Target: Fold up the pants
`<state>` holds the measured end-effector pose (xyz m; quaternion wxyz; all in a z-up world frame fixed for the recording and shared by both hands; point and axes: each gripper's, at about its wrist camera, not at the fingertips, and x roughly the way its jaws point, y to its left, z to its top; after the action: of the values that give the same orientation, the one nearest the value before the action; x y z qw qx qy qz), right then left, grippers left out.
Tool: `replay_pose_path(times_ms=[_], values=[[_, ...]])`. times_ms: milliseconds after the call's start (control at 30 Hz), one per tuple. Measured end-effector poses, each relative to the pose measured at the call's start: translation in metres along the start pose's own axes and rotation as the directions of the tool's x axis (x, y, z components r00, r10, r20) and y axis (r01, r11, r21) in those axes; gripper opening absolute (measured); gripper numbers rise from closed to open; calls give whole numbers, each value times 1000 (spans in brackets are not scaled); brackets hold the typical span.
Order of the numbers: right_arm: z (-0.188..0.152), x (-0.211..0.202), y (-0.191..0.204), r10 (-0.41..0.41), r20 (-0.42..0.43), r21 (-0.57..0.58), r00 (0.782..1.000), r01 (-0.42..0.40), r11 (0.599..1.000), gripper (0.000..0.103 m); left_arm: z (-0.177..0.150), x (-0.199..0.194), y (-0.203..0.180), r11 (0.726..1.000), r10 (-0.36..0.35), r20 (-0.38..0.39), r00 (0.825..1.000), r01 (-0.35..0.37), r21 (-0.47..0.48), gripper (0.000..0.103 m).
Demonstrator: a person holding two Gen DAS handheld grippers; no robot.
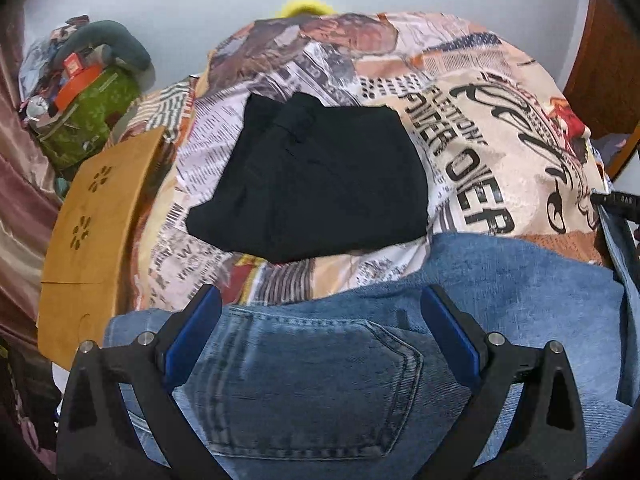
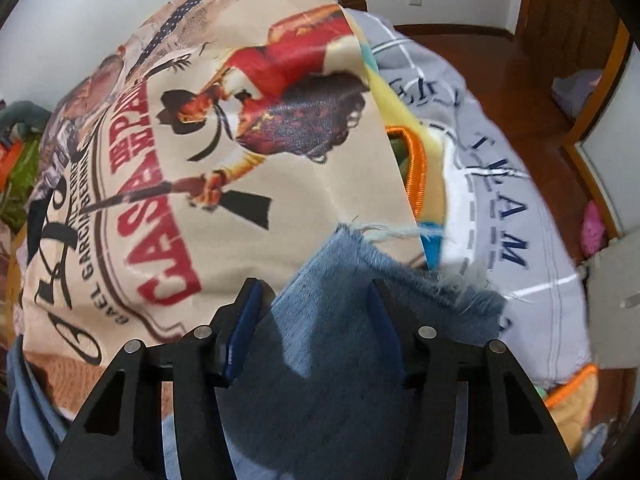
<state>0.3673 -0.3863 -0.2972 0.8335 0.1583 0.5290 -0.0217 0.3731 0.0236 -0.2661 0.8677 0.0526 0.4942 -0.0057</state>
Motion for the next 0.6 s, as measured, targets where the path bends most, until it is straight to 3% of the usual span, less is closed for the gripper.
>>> replay_pose_path(times_ms=[167,233,467,600], values=[[-3,-7,-1,-15,5,-39,1000,15,999,18,-5,5,-8,1000,3,-29,1000,-3,13,101],[-5,-17,-3,-26,17,-53,1000,27,998,10,-6,1,-12,1000,0,-30,1000,0,22,101],[-18,-102,-30,28,171,4,985,-29,1000,7,-11,-21,-33,997,-26,-31,999,28,79,101],[-27,-174,-47,22,313,-4,949,-22,1000,7,-18,-27,-54,989,-46,-50,998,52,137,101]])
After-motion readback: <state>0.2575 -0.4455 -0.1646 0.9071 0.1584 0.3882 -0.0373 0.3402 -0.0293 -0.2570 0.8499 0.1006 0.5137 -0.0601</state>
